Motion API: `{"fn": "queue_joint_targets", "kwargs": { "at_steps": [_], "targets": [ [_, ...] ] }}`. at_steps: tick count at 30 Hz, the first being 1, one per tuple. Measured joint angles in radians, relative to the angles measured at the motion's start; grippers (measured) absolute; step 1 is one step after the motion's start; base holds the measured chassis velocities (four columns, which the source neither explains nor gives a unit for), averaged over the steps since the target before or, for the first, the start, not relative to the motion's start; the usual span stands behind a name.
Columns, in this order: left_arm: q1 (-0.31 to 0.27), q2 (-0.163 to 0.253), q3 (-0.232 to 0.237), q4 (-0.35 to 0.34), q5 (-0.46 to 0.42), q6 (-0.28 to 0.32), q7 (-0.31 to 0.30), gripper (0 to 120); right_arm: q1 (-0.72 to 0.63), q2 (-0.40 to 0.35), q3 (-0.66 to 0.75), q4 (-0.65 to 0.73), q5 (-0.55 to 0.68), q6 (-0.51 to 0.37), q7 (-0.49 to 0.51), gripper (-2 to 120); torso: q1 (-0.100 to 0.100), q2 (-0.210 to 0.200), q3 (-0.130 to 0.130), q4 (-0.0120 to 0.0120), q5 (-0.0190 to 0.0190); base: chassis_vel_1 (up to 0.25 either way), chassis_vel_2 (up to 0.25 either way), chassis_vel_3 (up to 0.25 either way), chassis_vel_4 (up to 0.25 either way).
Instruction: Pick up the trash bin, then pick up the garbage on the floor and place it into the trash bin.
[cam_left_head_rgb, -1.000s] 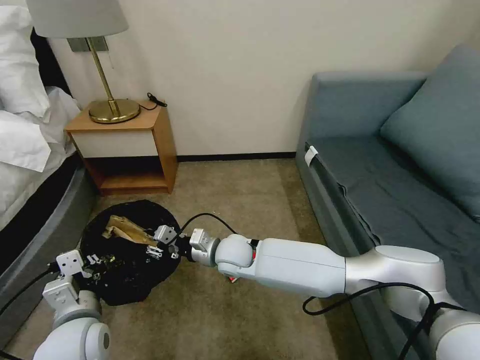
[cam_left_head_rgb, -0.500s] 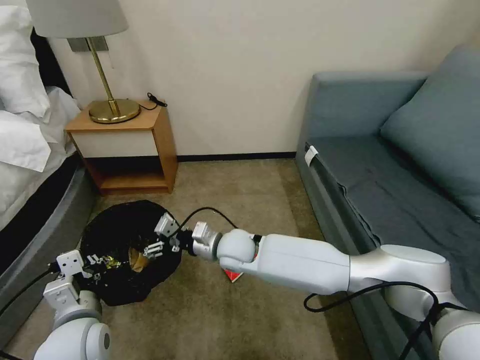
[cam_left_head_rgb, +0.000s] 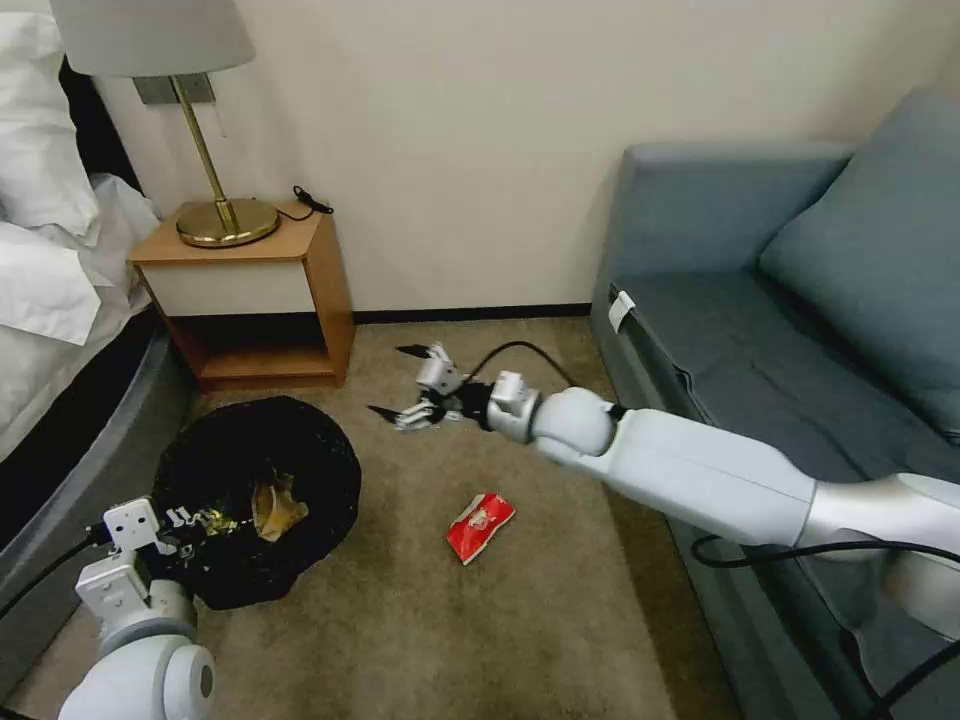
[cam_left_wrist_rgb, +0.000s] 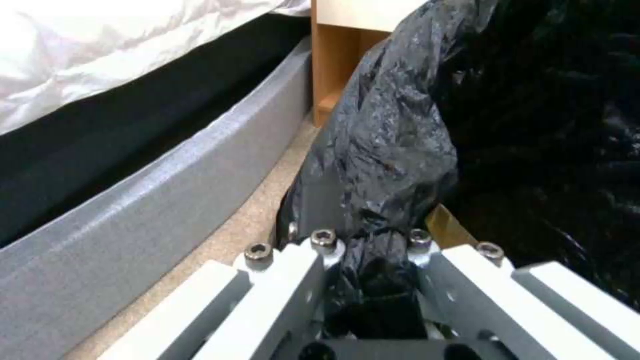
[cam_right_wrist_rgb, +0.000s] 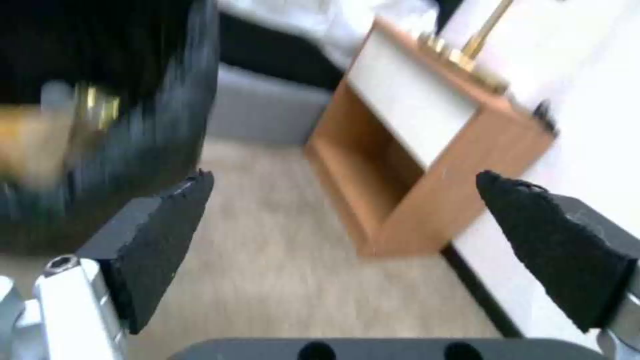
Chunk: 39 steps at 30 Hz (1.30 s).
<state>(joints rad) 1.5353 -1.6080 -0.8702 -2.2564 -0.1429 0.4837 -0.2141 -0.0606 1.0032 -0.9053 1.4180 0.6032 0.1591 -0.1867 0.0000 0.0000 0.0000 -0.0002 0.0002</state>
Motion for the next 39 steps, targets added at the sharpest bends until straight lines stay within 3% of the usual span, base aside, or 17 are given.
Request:
{"fn": "queue_joint_targets", "kwargs": {
  "at_steps": [8, 11, 14, 21, 39],
  "targets": [
    [0.005, 0.000, -0.002, -0.024, -0.009, 0.002, 0.001, 3, 0.042, 0.054, -0.153, -0.216, -0.070, 0.089, -0.148, 100, 0.000, 0.000, 0.000, 0.0000, -0.0003, 0.000, 0.000, 0.000, 0.000],
    [0.013, 0.000, -0.008, -0.042, -0.024, 0.003, 0.002, 3, 0.055, 0.184, -0.213, -0.448, -0.166, 0.206, -0.297, 100, 0.000, 0.000, 0.000, 0.0003, -0.0003, 0.000, 0.000, 0.000, 0.000],
    [0.015, 0.000, -0.011, -0.048, -0.030, 0.005, 0.002, 3, 0.052, 0.231, -0.222, -0.530, -0.211, 0.241, -0.356, 100, 0.000, 0.000, 0.000, 0.0011, -0.0001, 0.000, 0.000, 0.000, 0.000],
    [0.021, 0.000, -0.018, -0.052, -0.044, 0.003, 0.002, 3, 0.026, 0.331, -0.209, -0.784, -0.370, 0.356, -0.539, 99, 0.000, 0.000, 0.000, 0.0000, -0.0003, 0.000, 0.000, 0.000, 0.000],
    [0.026, 0.000, -0.019, -0.044, -0.047, -0.015, 0.002, 3, -0.037, 0.447, -0.179, -1.004, -0.504, 0.420, -0.536, 93, 0.000, 0.000, 0.000, 0.0001, -0.0003, 0.000, 0.000, 0.000, 0.000]
  ]
}}
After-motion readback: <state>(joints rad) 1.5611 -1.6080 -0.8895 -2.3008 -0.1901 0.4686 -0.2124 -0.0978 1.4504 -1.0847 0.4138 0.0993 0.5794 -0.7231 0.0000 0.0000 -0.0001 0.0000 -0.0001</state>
